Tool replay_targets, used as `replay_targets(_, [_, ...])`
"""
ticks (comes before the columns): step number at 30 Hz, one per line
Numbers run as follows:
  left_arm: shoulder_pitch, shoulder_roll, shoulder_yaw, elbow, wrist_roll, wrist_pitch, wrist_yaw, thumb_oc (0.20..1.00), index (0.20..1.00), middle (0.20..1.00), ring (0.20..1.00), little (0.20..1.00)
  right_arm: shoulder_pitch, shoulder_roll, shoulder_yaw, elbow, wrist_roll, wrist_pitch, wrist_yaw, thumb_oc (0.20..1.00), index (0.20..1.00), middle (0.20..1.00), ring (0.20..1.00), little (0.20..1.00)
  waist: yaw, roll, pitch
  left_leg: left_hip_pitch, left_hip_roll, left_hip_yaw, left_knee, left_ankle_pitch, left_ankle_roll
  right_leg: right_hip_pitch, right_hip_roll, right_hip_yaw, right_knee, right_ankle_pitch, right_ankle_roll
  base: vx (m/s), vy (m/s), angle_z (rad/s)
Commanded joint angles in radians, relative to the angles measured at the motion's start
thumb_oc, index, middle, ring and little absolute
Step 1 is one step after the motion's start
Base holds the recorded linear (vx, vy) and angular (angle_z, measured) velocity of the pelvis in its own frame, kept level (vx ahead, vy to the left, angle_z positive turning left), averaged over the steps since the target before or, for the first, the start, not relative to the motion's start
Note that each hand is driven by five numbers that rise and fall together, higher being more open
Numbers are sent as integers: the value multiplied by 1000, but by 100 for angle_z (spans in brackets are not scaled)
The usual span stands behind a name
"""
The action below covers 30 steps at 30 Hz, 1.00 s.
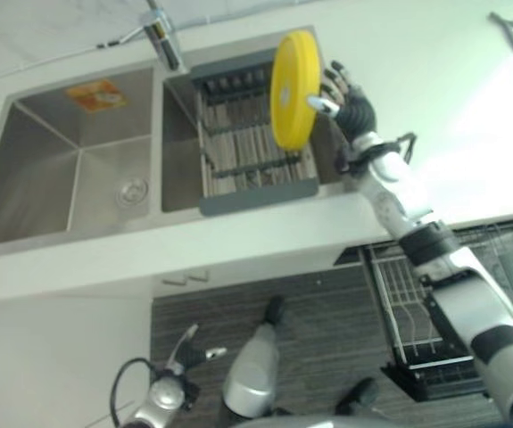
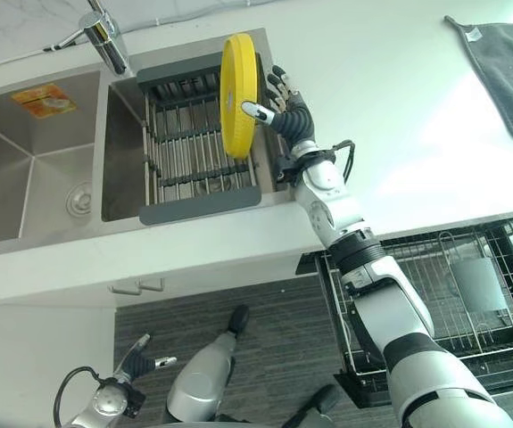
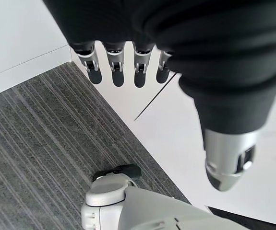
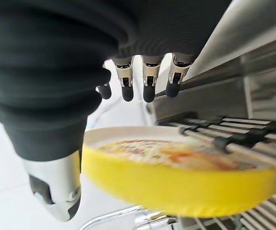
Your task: Place the dishes in the dishwasher.
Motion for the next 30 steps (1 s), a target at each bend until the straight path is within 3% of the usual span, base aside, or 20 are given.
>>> replay_targets(1, [-28, 42, -39, 0, -18, -9, 21, 1000, 1000, 1000, 1000, 1000, -107, -42, 35, -23, -28, -35, 22, 1000, 1000, 1000, 1000, 1000, 27, 3, 5, -7, 10, 15, -19, -9, 31, -61, -67, 46, 141, 16, -14, 0, 0, 0])
replay_targets(30, [-25, 59, -37, -33, -32, 2, 4, 1000, 1000, 1000, 1000, 1000, -175, -29, 73, -10, -93, 9, 12, 1000, 1000, 1000, 1000, 1000, 48, -4, 11, -20, 1, 13, -20, -2, 35, -64, -74, 30, 141, 28, -5, -3, 5, 2])
